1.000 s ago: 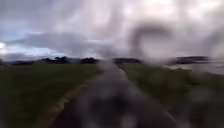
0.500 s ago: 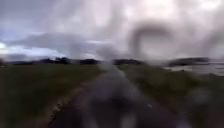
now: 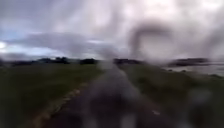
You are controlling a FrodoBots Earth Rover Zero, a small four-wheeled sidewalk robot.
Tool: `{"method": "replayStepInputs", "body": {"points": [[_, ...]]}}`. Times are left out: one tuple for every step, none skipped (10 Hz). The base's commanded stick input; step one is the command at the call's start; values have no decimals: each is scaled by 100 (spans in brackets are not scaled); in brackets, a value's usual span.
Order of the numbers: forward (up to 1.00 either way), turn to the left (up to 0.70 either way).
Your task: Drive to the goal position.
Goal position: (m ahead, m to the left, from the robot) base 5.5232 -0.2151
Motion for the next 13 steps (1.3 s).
{"method": "replayStepInputs", "body": {"points": [[70, 0], [70, 0], [70, 0], [70, 0], [70, 0], [70, 0], [70, 0], [70, 0], [70, 0], [70, 0], [70, 0], [70, 0], [70, 0]]}}
